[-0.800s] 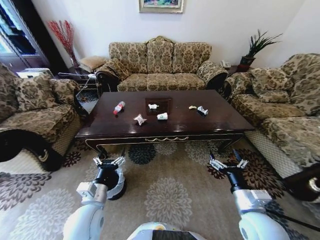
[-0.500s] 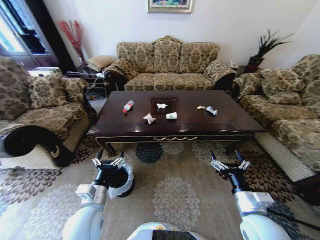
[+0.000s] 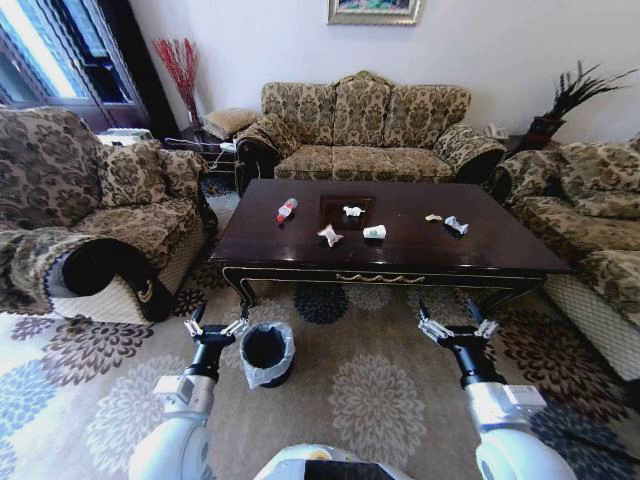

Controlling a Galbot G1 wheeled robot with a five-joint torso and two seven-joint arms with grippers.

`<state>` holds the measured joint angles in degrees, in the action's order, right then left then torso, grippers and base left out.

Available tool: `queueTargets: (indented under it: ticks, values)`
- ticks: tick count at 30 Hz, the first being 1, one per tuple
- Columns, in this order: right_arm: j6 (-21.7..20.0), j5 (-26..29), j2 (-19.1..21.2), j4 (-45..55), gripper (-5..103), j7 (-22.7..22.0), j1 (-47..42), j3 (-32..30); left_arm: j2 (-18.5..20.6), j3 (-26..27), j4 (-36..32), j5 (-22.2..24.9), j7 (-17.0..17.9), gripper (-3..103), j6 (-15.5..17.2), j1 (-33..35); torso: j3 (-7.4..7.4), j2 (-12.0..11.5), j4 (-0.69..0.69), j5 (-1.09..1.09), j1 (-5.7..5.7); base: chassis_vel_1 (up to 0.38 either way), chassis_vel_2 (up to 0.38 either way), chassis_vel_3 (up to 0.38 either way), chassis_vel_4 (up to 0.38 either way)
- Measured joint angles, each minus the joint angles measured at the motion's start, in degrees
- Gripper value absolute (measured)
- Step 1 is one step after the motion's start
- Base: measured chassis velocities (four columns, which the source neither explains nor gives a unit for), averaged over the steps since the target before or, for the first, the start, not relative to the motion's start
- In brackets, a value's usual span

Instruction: Move to the front of the table and place the trash on the table into the trash bin.

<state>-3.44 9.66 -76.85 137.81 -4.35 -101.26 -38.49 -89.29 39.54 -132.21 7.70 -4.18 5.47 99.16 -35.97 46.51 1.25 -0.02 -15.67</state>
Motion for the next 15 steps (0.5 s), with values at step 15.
queueTargets:
  ticks: [15]
  values:
    - [-0.34,-1.58,-0.66,-0.36,100,-0.24,0.92,0.68,3.72,-2.60,25.92,-2.12,1.22,100,2.12,-15.57,-0.01,0.00,0.00,0.02,0.00,0.000,0.000,0.000,0.000]
